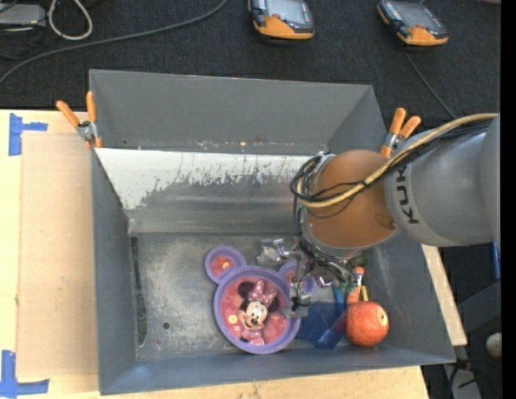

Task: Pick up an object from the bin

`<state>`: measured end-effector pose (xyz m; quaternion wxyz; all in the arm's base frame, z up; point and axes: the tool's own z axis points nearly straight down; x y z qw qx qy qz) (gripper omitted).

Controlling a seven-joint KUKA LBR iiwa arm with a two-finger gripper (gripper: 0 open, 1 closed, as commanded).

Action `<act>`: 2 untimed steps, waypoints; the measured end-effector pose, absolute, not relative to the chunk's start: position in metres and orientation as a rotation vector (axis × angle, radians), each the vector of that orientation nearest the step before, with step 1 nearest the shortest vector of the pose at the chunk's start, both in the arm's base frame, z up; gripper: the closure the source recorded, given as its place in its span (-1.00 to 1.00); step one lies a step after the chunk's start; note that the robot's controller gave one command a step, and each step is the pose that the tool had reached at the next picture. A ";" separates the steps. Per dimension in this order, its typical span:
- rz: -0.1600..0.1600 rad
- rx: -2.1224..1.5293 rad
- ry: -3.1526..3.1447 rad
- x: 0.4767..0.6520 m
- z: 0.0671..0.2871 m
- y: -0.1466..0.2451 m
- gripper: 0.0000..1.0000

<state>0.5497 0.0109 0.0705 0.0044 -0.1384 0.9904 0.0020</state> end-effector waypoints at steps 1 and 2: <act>0.006 -0.051 3.136 0.545 0.070 0.025 -1.00; 0.010 -0.275 3.117 0.565 0.071 0.114 1.00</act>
Offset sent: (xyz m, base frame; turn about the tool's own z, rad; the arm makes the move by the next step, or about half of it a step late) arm 0.0142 0.1007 -0.0005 0.1017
